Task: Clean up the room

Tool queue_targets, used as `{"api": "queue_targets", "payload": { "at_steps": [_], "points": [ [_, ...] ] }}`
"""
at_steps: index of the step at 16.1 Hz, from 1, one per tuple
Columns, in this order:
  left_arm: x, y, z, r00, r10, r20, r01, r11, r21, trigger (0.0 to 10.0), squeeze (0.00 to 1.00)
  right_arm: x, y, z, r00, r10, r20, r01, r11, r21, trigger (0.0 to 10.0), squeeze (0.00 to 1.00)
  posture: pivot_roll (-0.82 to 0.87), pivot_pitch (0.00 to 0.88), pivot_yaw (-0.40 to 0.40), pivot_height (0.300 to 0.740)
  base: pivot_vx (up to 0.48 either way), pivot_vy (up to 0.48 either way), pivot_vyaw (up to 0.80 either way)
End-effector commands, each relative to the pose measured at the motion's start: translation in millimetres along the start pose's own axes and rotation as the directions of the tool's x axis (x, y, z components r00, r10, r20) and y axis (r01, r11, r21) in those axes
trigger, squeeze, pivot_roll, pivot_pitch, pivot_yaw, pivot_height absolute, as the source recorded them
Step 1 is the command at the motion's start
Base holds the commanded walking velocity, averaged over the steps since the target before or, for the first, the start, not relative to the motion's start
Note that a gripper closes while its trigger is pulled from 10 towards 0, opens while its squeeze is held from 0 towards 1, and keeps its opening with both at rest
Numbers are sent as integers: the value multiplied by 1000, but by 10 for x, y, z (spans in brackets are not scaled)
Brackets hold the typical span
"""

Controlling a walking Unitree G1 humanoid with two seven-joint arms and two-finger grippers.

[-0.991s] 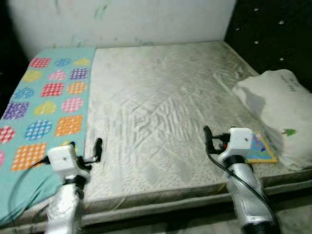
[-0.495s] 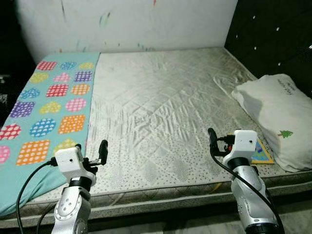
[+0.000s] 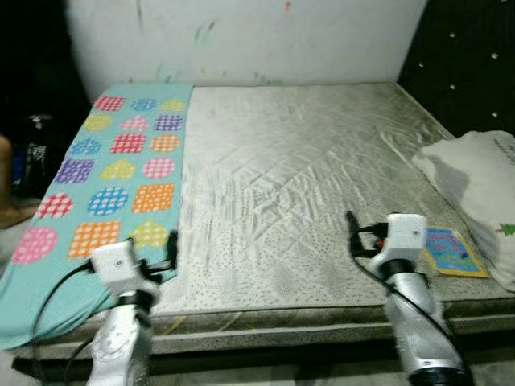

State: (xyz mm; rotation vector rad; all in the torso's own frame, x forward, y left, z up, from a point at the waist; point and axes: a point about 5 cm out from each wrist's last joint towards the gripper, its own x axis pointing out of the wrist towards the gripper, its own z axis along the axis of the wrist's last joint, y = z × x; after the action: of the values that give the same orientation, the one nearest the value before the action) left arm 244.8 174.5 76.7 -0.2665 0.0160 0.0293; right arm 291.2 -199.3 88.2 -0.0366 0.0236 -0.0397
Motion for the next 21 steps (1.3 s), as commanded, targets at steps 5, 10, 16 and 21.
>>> {"api": "queue_targets", "payload": {
  "at_steps": [5, 10, 16, 21],
  "points": [
    [-11, 106, 6, 999, 35, -2, -35, 999, 15, 10000, 0, 15, 90, 1, 999, 32, 2, -32, 999, 7, 10000, 0, 51, 38, 3, 740, 0, 480, 0],
    [-16, 104, 1, 1000, 31, -4, -31, 999, 21, 10000, 0, 12, 97, -6, 999, 39, 0, -39, 999, -1, 10000, 0, 49, 41, 3, 740, 0, 480, 0],
    [-4, 92, -11, 1000, 25, -9, -24, 1000, 18, 10000, 0, 2, 82, -14, 999, 37, -1, -37, 999, -6, 10000, 0, 42, 40, 6, 740, 0, 480, 0],
    [3, 90, -18, 1000, 25, -12, -25, 1000, 16, 10000, 0, 25, 99, -1, 999, 47, 3, -47, 999, -8, 10000, 0, 46, 37, 2, 740, 0, 480, 0]
  ]
}}
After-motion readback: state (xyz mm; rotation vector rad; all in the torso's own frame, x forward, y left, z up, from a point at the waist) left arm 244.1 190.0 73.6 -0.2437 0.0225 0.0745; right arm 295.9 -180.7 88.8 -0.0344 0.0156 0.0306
